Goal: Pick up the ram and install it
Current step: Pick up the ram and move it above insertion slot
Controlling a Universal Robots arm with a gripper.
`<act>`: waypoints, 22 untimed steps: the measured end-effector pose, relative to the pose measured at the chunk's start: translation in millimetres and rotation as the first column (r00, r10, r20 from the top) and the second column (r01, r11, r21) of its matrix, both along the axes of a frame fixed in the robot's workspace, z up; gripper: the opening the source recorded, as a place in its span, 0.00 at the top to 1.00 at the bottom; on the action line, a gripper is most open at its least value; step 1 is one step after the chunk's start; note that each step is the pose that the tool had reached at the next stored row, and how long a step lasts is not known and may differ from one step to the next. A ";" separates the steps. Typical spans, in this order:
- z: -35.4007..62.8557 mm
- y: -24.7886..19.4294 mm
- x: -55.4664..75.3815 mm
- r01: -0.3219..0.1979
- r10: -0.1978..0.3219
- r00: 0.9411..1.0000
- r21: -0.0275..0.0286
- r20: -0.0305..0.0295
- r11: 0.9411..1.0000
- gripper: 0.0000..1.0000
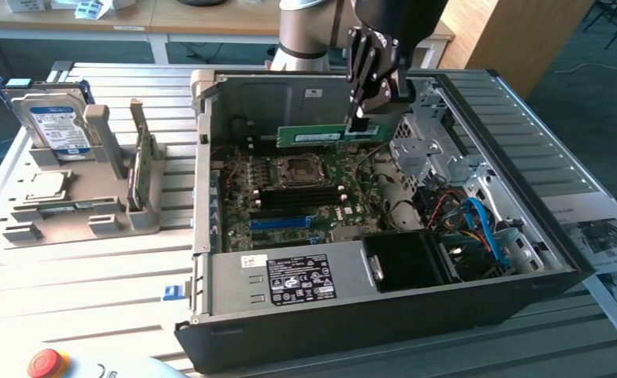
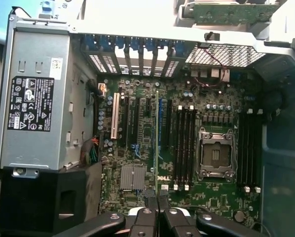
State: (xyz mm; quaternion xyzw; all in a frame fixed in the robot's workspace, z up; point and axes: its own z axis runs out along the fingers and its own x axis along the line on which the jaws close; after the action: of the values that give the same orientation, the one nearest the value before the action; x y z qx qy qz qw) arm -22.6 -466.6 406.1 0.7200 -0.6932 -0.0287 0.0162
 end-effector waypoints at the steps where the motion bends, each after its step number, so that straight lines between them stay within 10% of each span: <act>1: -0.1 1.9 0.2 0.001 -0.001 1.000 0.000 0.000 1.000 0.88; 22: -2.4 43.3 4.1 0.023 -0.023 1.000 0.000 0.000 1.000 0.88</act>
State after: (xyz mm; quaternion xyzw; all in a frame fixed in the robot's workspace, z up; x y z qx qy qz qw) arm -18.5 -423.4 403.7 0.7119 -0.7015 -0.0289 0.0158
